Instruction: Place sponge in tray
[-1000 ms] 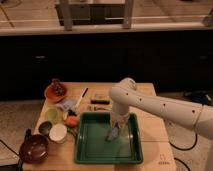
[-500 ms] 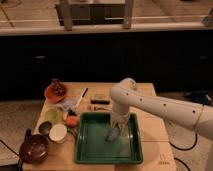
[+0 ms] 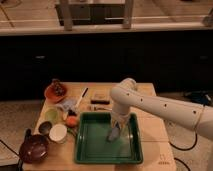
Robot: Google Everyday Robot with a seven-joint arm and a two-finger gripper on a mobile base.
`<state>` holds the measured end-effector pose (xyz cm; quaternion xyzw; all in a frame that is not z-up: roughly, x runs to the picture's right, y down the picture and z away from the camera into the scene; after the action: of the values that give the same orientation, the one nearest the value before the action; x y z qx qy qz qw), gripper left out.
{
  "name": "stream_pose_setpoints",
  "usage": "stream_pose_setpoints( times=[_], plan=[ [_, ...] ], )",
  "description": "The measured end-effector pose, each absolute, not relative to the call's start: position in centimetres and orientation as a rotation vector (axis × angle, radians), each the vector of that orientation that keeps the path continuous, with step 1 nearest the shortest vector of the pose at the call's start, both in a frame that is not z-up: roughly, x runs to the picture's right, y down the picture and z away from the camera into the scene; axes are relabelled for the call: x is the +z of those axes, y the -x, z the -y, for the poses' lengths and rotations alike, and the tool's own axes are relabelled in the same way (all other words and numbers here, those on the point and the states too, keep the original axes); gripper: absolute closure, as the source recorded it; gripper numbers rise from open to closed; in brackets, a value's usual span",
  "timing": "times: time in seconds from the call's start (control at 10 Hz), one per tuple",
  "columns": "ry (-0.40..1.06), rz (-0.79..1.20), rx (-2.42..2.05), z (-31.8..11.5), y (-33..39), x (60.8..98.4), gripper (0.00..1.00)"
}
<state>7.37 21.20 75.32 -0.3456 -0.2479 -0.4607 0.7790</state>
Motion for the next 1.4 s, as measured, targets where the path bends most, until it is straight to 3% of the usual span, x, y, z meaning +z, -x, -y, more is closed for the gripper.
stream_pose_setpoints(
  times=[1.4],
  plan=[
    [0.743, 0.541, -1.011, -21.22, -7.53, 75.30, 0.92]
  ],
)
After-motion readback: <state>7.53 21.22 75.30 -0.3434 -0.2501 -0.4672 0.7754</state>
